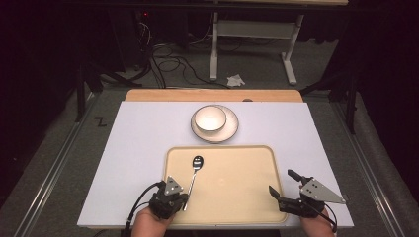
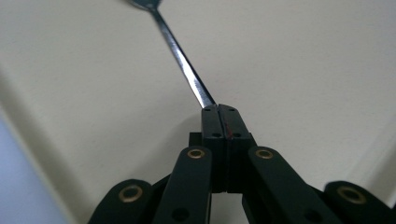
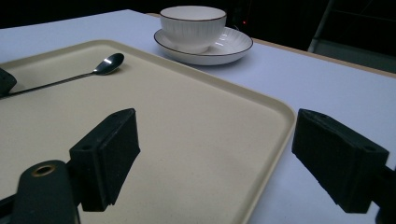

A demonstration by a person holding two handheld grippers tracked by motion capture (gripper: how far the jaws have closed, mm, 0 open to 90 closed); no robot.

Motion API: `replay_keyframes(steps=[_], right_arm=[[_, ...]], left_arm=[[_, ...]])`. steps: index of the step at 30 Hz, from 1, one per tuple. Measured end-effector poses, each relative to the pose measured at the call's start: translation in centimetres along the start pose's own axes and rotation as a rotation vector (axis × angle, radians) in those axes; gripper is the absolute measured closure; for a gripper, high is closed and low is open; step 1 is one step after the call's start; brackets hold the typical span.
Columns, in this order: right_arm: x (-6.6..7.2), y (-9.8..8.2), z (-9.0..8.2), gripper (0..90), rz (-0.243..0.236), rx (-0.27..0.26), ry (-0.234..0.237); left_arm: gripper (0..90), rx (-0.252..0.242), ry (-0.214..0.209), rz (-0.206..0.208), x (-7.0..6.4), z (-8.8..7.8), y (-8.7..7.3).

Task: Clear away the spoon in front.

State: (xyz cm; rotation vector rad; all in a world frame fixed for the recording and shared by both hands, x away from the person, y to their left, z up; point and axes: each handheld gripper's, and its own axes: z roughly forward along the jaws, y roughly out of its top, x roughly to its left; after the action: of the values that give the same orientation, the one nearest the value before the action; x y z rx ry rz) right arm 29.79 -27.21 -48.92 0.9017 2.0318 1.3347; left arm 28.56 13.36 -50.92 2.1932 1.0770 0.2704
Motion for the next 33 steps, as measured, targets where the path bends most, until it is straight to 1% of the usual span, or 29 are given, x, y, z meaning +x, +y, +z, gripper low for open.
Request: replay_keyframes(steps=[2, 5, 9, 20, 23, 24, 26, 29, 31, 32, 33], right_arm=[[0.0, 0.0, 0.0, 15.8, -0.003, -0.001, 0.002], [0.0, 0.0, 0.1, 15.8, 0.003, 0.001, 0.004], [0.1, 0.0, 0.1, 15.8, -0.001, -0.001, 0.004], [0.0, 0.0, 0.1, 15.8, -0.001, 0.000, 0.004], [0.0, 0.0, 0.0, 15.8, -0.003, -0.002, 0.003], [0.0, 0.0, 0.0, 15.8, -0.003, -0.003, 0.002], [-0.1, 0.0, 0.0, 15.8, -0.005, -0.005, 0.000], [-0.1, 0.0, 0.0, 15.8, -0.002, -0.007, -0.001], [-0.1, 0.0, -0.1, 15.8, 0.001, -0.006, -0.002], [-0.1, 0.0, -0.1, 15.8, 0.000, -0.010, -0.001], [-0.1, 0.0, -0.1, 15.7, -0.002, -0.012, -0.001]], left_arm=[[90.0, -0.004, -0.013, 0.013, -0.5, 0.3, 0.2], [90.0, -0.009, -0.027, 0.018, -1.0, 0.6, 0.5], [90.0, -0.009, -0.025, 0.037, -1.5, 0.9, 0.8], [90.0, -0.014, -0.029, 0.036, -1.6, 1.0, 0.9], [88.0, -0.024, -0.024, 0.028, -1.1, 0.8, 0.8], [86.8, -0.037, -0.022, 0.024, -0.9, 0.7, 0.8], [84.4, -0.067, -0.018, 0.019, -0.3, 0.3, 0.7], [78.7, -0.114, -0.003, -0.010, 0.9, -0.7, 0.6], [74.4, -0.151, 0.007, -0.042, 1.9, -1.4, 0.4], [71.9, -0.168, 0.013, -0.046, 2.4, -1.9, 0.2], [68.6, -0.190, 0.030, -0.054, 2.8, -2.3, 0.1]])
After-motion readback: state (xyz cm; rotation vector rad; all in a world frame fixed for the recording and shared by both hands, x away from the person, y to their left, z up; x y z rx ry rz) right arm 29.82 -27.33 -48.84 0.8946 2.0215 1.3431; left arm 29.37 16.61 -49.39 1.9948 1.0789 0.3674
